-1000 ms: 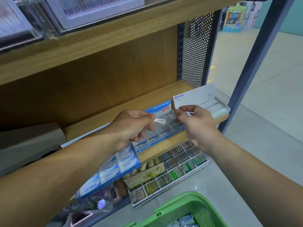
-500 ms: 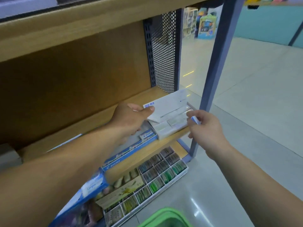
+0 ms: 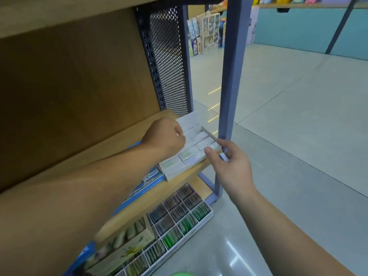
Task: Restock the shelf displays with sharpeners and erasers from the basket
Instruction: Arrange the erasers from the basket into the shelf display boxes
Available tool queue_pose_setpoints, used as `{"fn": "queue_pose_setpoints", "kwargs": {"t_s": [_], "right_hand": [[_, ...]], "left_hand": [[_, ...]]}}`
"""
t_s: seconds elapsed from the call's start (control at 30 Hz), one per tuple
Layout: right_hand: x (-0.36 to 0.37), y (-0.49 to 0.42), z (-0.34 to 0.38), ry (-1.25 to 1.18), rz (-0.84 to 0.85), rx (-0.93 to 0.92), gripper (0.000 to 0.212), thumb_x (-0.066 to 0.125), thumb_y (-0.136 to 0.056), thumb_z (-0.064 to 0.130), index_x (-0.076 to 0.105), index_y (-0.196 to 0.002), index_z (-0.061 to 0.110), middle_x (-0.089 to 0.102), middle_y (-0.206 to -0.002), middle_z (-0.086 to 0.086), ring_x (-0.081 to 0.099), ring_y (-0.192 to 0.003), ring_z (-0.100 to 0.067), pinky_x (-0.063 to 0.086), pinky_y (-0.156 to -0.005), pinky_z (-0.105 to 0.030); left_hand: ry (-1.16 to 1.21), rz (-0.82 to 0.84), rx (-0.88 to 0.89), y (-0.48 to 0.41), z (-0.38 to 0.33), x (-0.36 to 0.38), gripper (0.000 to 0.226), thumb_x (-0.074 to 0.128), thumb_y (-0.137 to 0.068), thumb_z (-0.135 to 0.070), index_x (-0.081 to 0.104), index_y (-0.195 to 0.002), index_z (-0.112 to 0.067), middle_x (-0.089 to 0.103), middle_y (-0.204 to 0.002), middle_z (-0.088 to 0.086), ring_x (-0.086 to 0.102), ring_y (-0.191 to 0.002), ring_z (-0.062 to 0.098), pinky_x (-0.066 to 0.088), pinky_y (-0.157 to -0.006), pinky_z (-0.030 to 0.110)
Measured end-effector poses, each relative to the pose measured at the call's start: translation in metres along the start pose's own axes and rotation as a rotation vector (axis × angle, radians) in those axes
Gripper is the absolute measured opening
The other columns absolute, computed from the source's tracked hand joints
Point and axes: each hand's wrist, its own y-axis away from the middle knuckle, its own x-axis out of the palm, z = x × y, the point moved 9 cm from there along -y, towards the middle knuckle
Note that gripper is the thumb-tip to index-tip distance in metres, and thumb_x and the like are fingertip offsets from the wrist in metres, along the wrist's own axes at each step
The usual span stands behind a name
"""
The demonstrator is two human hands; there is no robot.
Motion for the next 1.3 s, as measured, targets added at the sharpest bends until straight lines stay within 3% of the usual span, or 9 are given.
{"fn": "queue_pose_setpoints", "kwargs": {"t_s": [0.37,0.53,0.63,0.73,0.87,0.93,1.03,1.2,1.3], "right_hand": [[0.013,-0.003,-0.011,-0.031,0.006,0.007,0.033,0.074,-0.09,0.04,0.067,-0.122,0.033,0.062,-0.116,0.015,0.053,-0.111,0.0,0.043,-0.089,-0.02],[0.006,-0.003,-0.01,-0.149,-0.038,-0.009,0.035,0.082,-0.085,0.031,0.066,-0.116,0.036,0.065,-0.103,0.02,0.062,-0.102,0.0,0.042,-0.068,-0.001],[0.003,-0.003,-0.008,-0.189,-0.044,-0.015,0.034,0.084,-0.084,0.025,0.065,-0.111,0.035,0.065,-0.1,0.017,0.064,-0.1,-0.004,0.043,-0.063,-0.001],[0.007,-0.002,-0.007,-0.213,-0.021,-0.004,0.035,0.084,-0.084,0.026,0.065,-0.113,0.034,0.066,-0.105,0.014,0.066,-0.101,-0.006,0.046,-0.063,-0.004],[0.008,-0.003,-0.011,-0.171,-0.022,0.004,0.038,0.084,-0.083,0.034,0.066,-0.116,0.036,0.066,-0.108,0.015,0.063,-0.115,-0.014,0.055,-0.09,-0.029],[0.008,-0.002,-0.011,-0.169,-0.019,0.015,0.038,0.084,-0.083,0.033,0.066,-0.116,0.036,0.066,-0.109,0.014,0.062,-0.116,-0.014,0.054,-0.093,-0.031],[0.006,-0.001,-0.007,-0.167,-0.03,0.012,0.035,0.084,-0.083,0.032,0.067,-0.115,0.034,0.066,-0.108,0.016,0.062,-0.115,-0.014,0.053,-0.096,-0.034],[0.001,0.002,0.015,-0.123,-0.054,-0.029,0.021,0.078,-0.088,0.023,0.07,-0.107,0.024,0.067,-0.098,0.015,0.064,-0.095,0.004,0.046,-0.07,-0.007],[0.023,0.012,0.03,-0.178,0.101,0.022,0.013,0.08,-0.087,0.022,0.072,-0.096,0.017,0.065,-0.079,0.012,0.055,-0.054,0.004,0.041,-0.054,-0.014]], "left_hand": [[0.066,-0.052,0.04,-0.005,-0.01,0.019,0.021,0.067,-0.094,-0.029,0.074,-0.114,-0.027,0.072,-0.114,-0.01,0.066,-0.105,0.017,0.057,-0.09,0.036],[0.043,-0.029,0.108,-0.003,-0.014,0.021,0.031,0.068,-0.095,-0.03,0.072,-0.125,-0.024,0.072,-0.117,-0.008,0.065,-0.11,0.016,0.055,-0.094,0.037],[0.072,-0.105,0.179,0.001,-0.011,0.012,0.027,0.068,-0.094,-0.029,0.075,-0.12,-0.025,0.074,-0.11,-0.012,0.066,-0.106,0.012,0.056,-0.092,0.034],[0.223,0.024,0.165,-0.001,-0.003,0.023,0.037,0.071,-0.093,-0.027,0.07,-0.129,-0.027,0.072,-0.114,-0.015,0.066,-0.11,0.005,0.054,-0.094,0.03],[0.363,0.258,0.071,-0.001,-0.001,0.037,0.049,0.07,-0.096,-0.026,0.058,-0.143,-0.025,0.065,-0.131,-0.014,0.065,-0.078,-0.002,0.052,-0.051,0.02],[0.317,0.294,0.082,0.0,-0.006,0.034,0.051,0.071,-0.095,-0.028,0.057,-0.144,-0.025,0.063,-0.133,-0.014,0.06,-0.057,-0.004,0.048,-0.046,0.018],[0.339,0.269,0.084,0.005,-0.012,0.026,0.051,0.074,-0.093,-0.034,0.058,-0.14,-0.023,0.064,-0.129,-0.009,0.061,-0.061,0.005,0.05,-0.05,0.017],[0.498,0.275,0.022,0.028,-0.009,0.014,0.028,0.064,-0.1,-0.032,0.064,-0.126,-0.019,0.071,-0.111,0.004,0.069,-0.072,0.009,0.053,-0.062,0.024],[0.797,0.365,-0.148,0.05,0.005,0.009,0.036,0.063,-0.1,-0.011,0.056,-0.135,-0.015,0.07,-0.117,0.014,0.068,-0.09,0.017,0.056,-0.07,0.025]]}}
